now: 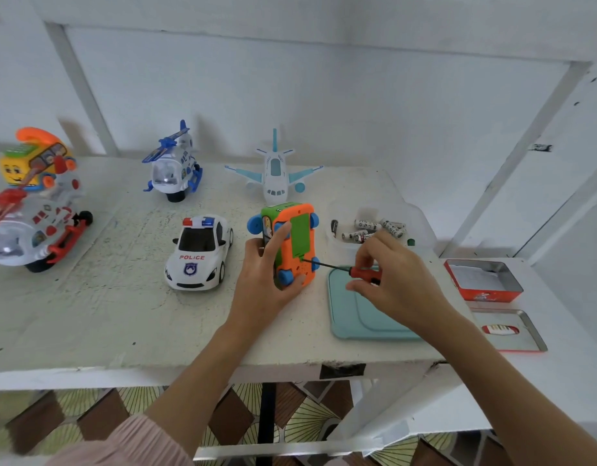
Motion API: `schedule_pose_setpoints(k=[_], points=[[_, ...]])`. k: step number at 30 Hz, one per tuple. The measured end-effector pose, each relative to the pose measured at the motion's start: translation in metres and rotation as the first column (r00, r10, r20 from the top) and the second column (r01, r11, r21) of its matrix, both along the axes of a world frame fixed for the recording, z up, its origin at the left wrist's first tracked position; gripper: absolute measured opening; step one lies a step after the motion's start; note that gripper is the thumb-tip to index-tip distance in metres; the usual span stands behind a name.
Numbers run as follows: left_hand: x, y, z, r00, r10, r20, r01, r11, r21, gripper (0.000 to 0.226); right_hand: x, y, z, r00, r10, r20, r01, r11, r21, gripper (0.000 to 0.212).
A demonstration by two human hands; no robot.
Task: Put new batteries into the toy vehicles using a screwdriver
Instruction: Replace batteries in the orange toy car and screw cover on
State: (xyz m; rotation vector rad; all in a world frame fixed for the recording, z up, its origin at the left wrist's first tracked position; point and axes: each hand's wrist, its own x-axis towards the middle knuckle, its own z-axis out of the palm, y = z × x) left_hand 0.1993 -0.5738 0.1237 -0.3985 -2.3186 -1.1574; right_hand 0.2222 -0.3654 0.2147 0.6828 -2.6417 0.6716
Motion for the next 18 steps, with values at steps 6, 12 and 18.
schedule_pose_setpoints(k=[6,12,18], points=[[0.0007,-0.0002,0.0005,1.0,0.002,0.007,-0.002,1.0,0.029,0.076,-0.0023,0.002,-0.0048,0.99,-0.097,-0.098,0.098,0.995,0.003,0.022],[0.0002,0.0,0.0005,1.0,0.01,0.002,-0.011,1.0,0.01,0.083,0.0012,0.0014,-0.0021,0.998,-0.019,0.062,0.018,1.0,0.016,0.032],[-0.0007,0.0009,0.0012,1.0,0.021,0.004,-0.021,1.0,0.003,0.083,-0.0014,0.0005,-0.0039,0.997,-0.055,0.062,0.057,0.998,-0.024,0.022]])
